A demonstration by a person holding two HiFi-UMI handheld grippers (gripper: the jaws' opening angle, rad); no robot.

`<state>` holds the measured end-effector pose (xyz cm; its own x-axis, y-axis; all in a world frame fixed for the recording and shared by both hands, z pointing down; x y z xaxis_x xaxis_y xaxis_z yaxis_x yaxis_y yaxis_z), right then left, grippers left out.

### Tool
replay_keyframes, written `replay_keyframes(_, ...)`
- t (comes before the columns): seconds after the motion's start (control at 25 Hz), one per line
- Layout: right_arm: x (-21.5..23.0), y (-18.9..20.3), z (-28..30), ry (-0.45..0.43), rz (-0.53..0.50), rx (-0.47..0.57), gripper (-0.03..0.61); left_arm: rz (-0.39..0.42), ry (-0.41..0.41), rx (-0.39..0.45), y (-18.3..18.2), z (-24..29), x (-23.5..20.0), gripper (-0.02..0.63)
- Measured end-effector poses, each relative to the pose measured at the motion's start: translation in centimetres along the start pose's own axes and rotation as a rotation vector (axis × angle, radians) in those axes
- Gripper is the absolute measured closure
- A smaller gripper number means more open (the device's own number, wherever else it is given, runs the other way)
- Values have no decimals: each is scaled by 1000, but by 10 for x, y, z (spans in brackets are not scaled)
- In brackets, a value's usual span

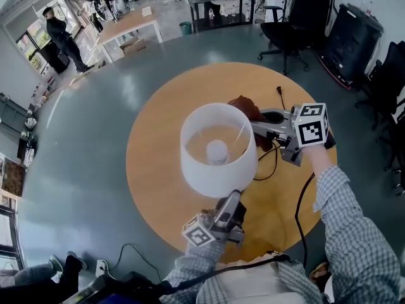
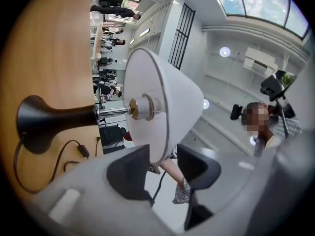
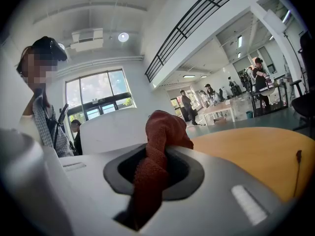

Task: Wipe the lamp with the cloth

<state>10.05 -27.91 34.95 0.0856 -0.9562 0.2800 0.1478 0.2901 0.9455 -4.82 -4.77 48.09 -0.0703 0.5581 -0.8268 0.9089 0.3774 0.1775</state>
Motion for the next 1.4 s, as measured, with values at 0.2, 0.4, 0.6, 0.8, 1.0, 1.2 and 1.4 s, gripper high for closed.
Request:
replay_keyframes(0.2, -8, 5, -9, 2, 14, 39, 506, 22, 5, -28, 0, -2, 9, 499)
replay_keyframes(0.4, -25, 15, -20, -10, -4, 61, 506, 39, 11, -58, -9, -15, 13, 509)
replay_keyframes(0.6, -53, 27, -35, -29, -16, 96, 506, 40, 31, -74, -20, -30, 19, 516)
replay_keyframes(0.8, -84, 36, -37, -64, -31, 134, 505, 53, 51, 6, -49, -47, 24, 525)
replay_keyframes(1.0, -123, 54, -20, -117, -76, 101, 505, 58, 57, 48, -71, -65, 23, 525)
replay_keyframes(1.2, -127, 54, -24, -116, -99, 111, 505, 42, 67, 44, -68, -65, 19, 525)
replay_keyframes(1.4, -104, -2, -52, -50, -180, 210, 505, 14, 113, 10, -60, -65, 21, 526)
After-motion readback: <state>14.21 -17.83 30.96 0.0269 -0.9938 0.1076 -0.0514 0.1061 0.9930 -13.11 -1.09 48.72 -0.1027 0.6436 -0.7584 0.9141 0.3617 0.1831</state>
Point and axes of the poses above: the fingertips, and each gripper's own axes: z forward along the fingers, x to its right, y out of its underside, the point moved 10 cm from there along -z, backward along the fingers, and after that the axes turned 7 degrees about -z, right-handed, at the moved point
